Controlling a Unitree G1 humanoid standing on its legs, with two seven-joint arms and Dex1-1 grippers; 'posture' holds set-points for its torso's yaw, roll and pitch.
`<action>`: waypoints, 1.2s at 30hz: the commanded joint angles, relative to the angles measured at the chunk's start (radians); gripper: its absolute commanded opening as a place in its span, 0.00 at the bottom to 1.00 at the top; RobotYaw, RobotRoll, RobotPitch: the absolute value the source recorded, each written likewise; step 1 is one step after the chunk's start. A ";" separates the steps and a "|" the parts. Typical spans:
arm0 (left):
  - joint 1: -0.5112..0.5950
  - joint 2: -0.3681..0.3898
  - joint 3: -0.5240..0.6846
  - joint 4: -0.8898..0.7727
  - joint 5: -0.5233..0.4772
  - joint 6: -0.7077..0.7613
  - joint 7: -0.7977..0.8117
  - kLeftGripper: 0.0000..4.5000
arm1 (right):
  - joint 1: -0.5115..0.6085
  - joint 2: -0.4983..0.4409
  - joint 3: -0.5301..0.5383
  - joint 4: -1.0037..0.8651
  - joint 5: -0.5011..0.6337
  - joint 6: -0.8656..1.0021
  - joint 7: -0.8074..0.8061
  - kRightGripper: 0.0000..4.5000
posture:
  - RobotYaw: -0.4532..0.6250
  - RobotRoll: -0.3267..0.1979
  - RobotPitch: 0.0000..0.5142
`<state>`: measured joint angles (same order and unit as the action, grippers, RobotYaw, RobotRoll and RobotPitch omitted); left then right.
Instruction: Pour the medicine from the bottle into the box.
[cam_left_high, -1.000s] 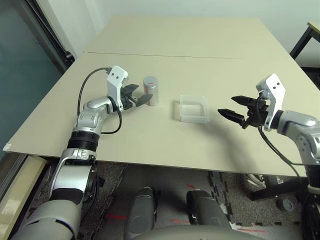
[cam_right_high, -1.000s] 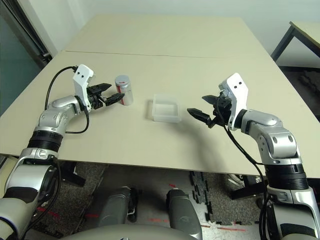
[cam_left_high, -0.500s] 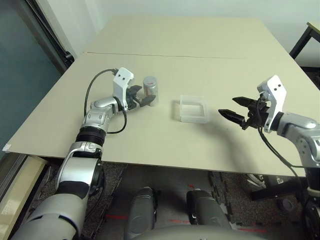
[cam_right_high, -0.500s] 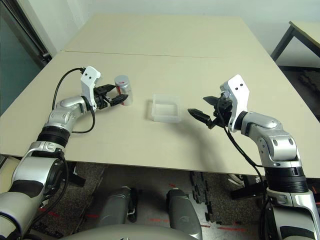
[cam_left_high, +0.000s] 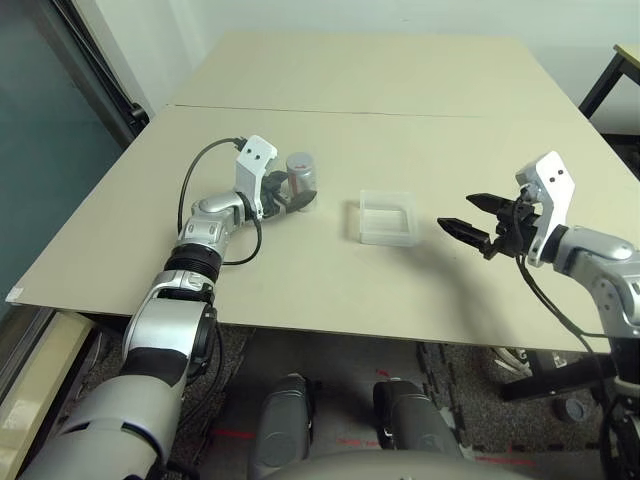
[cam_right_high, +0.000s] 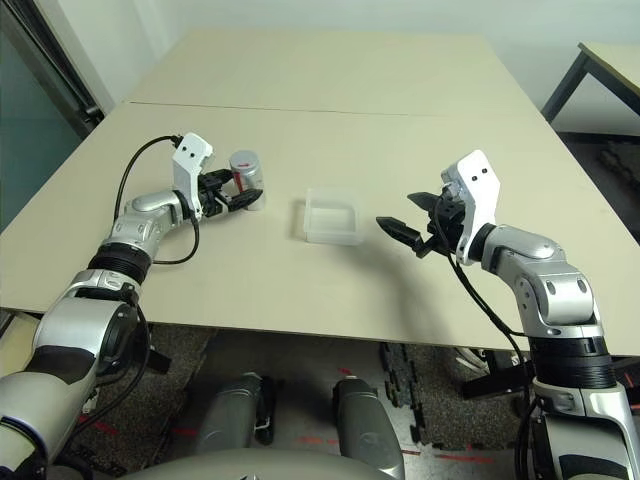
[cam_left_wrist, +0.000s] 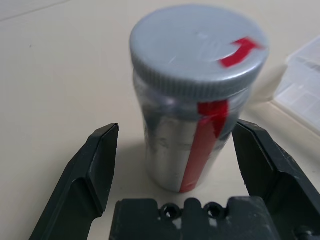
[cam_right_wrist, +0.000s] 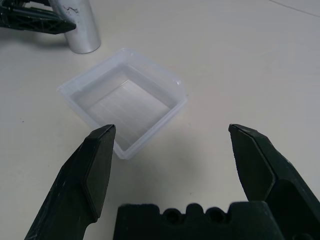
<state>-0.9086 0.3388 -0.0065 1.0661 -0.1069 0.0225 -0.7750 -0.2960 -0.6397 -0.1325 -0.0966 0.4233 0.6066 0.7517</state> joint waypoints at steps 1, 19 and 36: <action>-0.033 -0.023 -0.004 0.057 0.031 -0.031 0.015 0.99 | 0.005 0.003 -0.014 -0.020 0.012 0.001 -0.006 1.00 | 0.37 0.62 0.17; -0.077 -0.063 0.011 0.157 0.075 -0.096 0.102 0.91 | -0.018 0.021 -0.008 -0.014 0.011 -0.005 -0.021 1.00 | 0.37 0.62 0.15; -0.133 -0.031 0.032 0.100 0.049 -0.154 -0.132 0.57 | -0.117 0.015 0.031 0.093 -0.006 -0.033 0.044 1.00 | 0.40 0.62 0.11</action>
<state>-1.0165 0.2973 0.0298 1.1963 -0.0482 -0.1064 -0.8271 -0.3909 -0.6170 -0.1176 -0.0250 0.4165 0.5825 0.7756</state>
